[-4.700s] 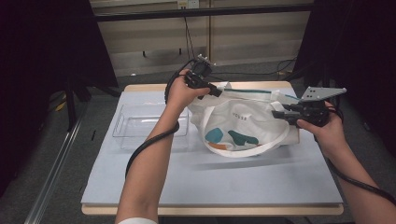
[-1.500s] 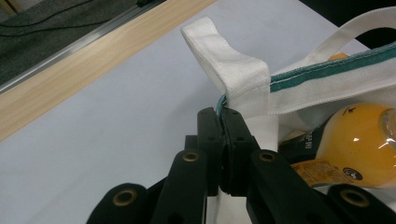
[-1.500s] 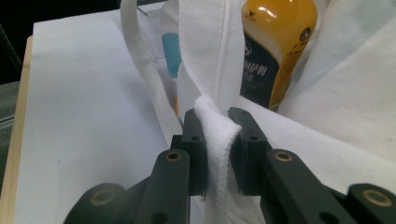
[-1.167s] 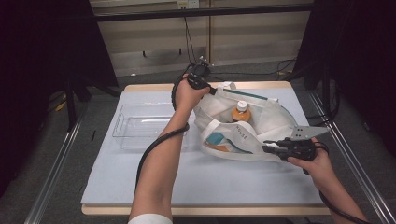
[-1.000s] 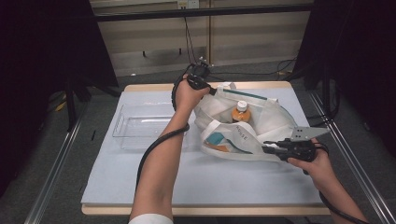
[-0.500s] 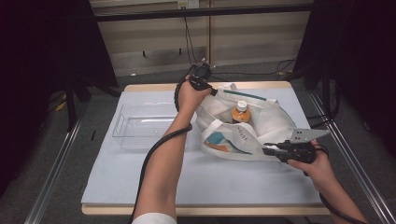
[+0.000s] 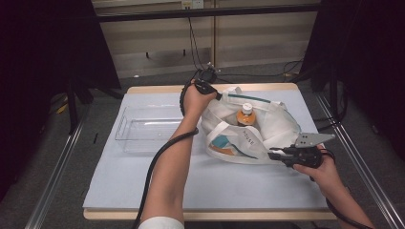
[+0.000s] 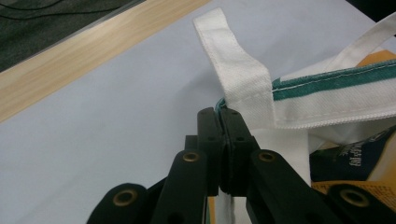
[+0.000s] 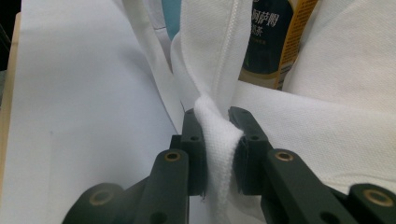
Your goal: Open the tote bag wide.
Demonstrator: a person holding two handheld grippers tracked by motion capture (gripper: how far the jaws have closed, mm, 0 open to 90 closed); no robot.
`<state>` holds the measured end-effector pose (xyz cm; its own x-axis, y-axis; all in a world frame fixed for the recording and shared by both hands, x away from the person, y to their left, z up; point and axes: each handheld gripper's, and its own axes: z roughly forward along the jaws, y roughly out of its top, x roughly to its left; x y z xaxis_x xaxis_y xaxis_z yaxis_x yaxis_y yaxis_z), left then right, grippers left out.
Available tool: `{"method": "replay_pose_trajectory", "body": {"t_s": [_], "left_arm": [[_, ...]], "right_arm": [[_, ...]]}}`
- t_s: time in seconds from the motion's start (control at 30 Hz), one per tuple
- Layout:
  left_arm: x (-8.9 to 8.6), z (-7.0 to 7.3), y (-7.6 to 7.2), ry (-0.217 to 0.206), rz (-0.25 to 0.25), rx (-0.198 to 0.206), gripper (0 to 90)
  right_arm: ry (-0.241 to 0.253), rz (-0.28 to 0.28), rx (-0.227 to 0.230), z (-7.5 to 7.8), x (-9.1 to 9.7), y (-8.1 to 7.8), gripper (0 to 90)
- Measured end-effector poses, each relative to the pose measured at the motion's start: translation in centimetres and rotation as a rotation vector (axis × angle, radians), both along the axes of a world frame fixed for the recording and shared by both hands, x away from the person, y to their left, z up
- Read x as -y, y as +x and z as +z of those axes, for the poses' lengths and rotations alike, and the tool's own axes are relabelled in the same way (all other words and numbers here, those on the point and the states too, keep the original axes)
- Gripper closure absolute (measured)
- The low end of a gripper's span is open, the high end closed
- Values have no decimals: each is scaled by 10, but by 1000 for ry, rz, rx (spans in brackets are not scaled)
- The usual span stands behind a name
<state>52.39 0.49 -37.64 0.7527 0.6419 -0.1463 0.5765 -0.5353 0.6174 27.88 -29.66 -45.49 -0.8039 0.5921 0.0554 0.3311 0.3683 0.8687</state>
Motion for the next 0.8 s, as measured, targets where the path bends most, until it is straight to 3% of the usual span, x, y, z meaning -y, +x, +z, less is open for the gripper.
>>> {"method": "replay_pose_trajectory", "body": {"t_s": [0.1, 0.13, 0.17, 0.23, 0.47, 0.8], "left_arm": [[0, -3, 1, -7, 12, -2, 880], [2, -4, 0, -28, 40, -4, 882], [-1, -4, 2, 6, 5, 0, 882], [0, -5, 1, -14, 27, 3, 883], [-2, 1, 0, -29, 32, 14, 884], [0, 2, -1, -18, 23, 5, 885]], "right_arm": [[-1, 2, -3, -1, 0, 0, 765], [-2, 2, -5, -1, 0, 0, 767], [-2, 2, -5, -1, 0, 0, 767], [-3, 3, -6, -1, 0, -1, 771], [-4, 8, -16, -3, 0, -2, 774], [-14, 8, -24, -6, -1, -5, 775]]}}
